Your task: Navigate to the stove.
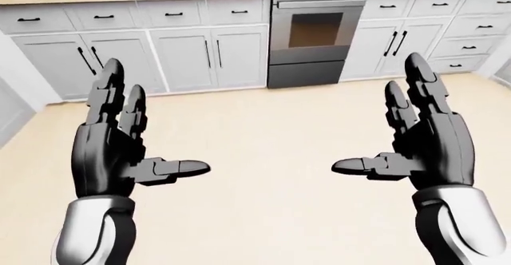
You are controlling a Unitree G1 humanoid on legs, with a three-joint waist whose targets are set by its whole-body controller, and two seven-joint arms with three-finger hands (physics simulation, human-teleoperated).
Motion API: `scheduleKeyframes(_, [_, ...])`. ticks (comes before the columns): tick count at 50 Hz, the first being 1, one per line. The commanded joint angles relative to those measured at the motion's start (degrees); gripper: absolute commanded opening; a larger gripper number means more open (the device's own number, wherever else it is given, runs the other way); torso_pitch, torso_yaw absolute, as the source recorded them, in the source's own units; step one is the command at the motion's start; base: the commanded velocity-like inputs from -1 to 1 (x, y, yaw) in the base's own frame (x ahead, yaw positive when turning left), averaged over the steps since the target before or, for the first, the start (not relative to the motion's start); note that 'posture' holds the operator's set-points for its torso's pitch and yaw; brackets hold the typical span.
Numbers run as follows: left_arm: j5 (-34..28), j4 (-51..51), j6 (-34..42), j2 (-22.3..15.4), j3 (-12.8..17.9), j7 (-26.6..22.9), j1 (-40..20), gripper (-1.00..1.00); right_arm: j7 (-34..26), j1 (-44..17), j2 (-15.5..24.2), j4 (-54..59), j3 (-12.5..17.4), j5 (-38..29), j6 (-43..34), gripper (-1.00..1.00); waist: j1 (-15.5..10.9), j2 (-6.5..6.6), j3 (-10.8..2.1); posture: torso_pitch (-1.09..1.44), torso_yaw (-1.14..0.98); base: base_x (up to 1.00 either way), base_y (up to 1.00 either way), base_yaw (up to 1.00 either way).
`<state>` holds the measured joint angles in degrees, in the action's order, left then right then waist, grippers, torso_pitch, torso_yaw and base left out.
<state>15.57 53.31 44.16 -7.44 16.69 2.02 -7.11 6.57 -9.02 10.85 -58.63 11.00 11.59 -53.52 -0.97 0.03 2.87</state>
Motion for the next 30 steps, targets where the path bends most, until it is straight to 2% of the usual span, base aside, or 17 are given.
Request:
scheduleKeyframes(1, [0.03,1.66,-1.89,-0.38,0.41,0.04,-0.98,1.00,-0.24,-0.92,0.23,-1.37,0.29,-0.21,1.82,1.00,-0.09,-0.12,-0.55,0.00,0.00,0.00,-0.58,0.00])
scheduleKeyframes(5, [0.24,1.65,-1.89,-0.41,0.64,0.10,-1.00,1.00,-1.02,-0.73,-0.33,-1.37,0.11,-1.20,1.92,1.00,-0.31,1.36,-0.50,0.00,0.00,0.00,-0.58,0.00])
scheduleKeyframes(6, [0.25,1.60,-1.91,-0.45,0.64,0.14,-1.03,1.00,-1.10,-0.88,-0.37,-1.37,0.23,-1.24,1.78,1.00,-0.35,2.11,-0.66,0.00,0.00,0.00,-0.58,0.00])
scheduleKeyframes(7, [0.20,1.45,-2.06,-0.46,0.59,0.15,-1.02,1.00,-1.09,-0.98,-0.35,-1.37,0.27,-1.22,1.69,1.00,-0.43,3.58,-1.36,0.00,0.00,0.00,-0.56,0.00])
scheduleKeyframes(8, [0.24,1.38,-2.10,-0.47,0.63,0.16,-1.05,1.00,-1.10,-0.97,-0.39,-1.37,0.27,-1.21,1.68,1.00,-1.11,1.99,-1.09,0.00,0.00,0.00,-0.57,0.00])
scheduleKeyframes(10, [0.47,1.70,-1.75,-0.53,0.79,0.30,-1.11,1.00,-1.22,-0.90,-0.48,-1.37,0.23,-1.38,1.84,1.00,-0.60,3.11,-1.48,0.00,0.00,0.00,-0.56,0.00])
scheduleKeyframes(12, [0.26,1.46,-2.21,-0.53,0.58,0.18,-0.89,1.00,-1.57,-0.59,-0.70,-1.37,0.22,-1.79,2.00,1.00,-0.56,3.24,-2.50,0.00,0.00,0.00,-0.57,0.00])
scheduleKeyframes(13, [0.14,1.35,-2.41,-0.50,0.51,0.11,-0.80,1.00,-1.77,-0.57,-0.88,-1.37,0.22,-2.02,2.04,1.00,-0.59,2.85,-2.38,0.00,0.00,0.00,-0.55,0.00])
scheduleKeyframes(16, [0.26,1.42,-2.33,-0.47,0.67,0.09,-0.82,1.00,-2.03,-0.45,-1.10,-1.37,0.10,-2.39,2.20,1.00,-0.83,-0.02,-1.26,0.00,0.00,0.00,-0.56,0.00])
scheduleKeyframes(17, [0.20,1.52,-2.30,-0.48,0.62,0.09,-0.75,1.00,-2.10,-0.45,-1.12,-1.37,0.13,-2.45,2.19,1.00,-0.69,-2.15,-1.84,0.00,0.00,0.00,-0.56,0.00])
scheduleKeyframes(18, [0.24,1.55,-2.24,-0.43,0.62,0.08,-0.71,1.00,-2.10,-0.43,-1.25,-1.37,0.24,-2.32,2.19,1.00,-0.12,-5.89,-2.84,0.00,0.00,0.00,-0.56,0.00])
scheduleKeyframes(19, [0.21,1.61,-2.24,-0.42,0.58,0.06,-0.66,1.00,-2.13,-0.35,-1.22,-1.37,0.15,-2.50,2.24,1.00,0.08,-3.39,-1.82,0.00,0.00,0.00,-0.55,0.00])
scheduleKeyframes(20, [0.22,1.72,-2.17,-0.39,0.55,0.06,-0.63,1.00,-2.14,-0.34,-1.19,-1.37,0.08,-2.55,2.25,1.00,0.04,-3.49,-1.59,0.00,0.00,0.00,-0.56,0.00])
scheduleKeyframes(22, [0.02,1.39,-2.56,-0.34,0.48,-0.05,-0.57,1.00,-1.81,-0.47,-0.94,-1.37,0.09,-2.18,2.10,1.00,0.41,-2.34,-1.69,0.00,0.00,0.00,-0.55,0.00])
scheduleKeyframes(26, [-0.32,0.81,-2.93,-0.36,0.19,-0.14,-0.81,1.00,-2.48,-0.62,-1.40,-1.37,0.18,-2.85,1.94,1.00,0.02,-0.14,-0.55,0.00,0.00,0.00,-0.55,0.00])
scheduleKeyframes(30, [-0.56,0.93,-2.92,-0.21,-0.17,-0.19,-0.69,1.00,-2.99,-0.74,-1.69,-1.37,0.23,-3.37,1.80,1.00,-0.31,1.84,-0.35,0.00,0.00,0.00,-0.55,0.00])
